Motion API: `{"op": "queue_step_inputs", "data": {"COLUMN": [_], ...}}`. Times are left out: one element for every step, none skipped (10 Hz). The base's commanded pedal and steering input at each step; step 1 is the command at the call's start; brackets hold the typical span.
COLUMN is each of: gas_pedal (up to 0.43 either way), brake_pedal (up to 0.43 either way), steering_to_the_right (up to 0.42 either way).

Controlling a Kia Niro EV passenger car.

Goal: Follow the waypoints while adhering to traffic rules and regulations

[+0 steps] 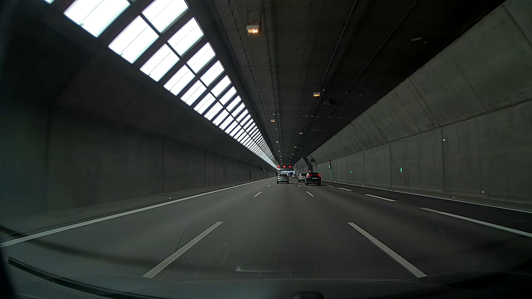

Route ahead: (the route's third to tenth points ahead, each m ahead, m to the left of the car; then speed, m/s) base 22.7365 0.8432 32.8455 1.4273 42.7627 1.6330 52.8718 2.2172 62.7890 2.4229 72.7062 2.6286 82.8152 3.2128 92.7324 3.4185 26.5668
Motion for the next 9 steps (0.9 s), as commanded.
{"op": "queue_step_inputs", "data": {"gas_pedal": [0.059,0.059,0.059,0.059,0.059,0.059,0.059,0.059,0.059], "brake_pedal": [0.000,0.000,0.000,0.000,0.000,0.000,0.000,0.000,0.000], "steering_to_the_right": [0.000,0.000,0.000,0.000,-0.001,-0.001,-0.002,-0.001,-0.001]}}
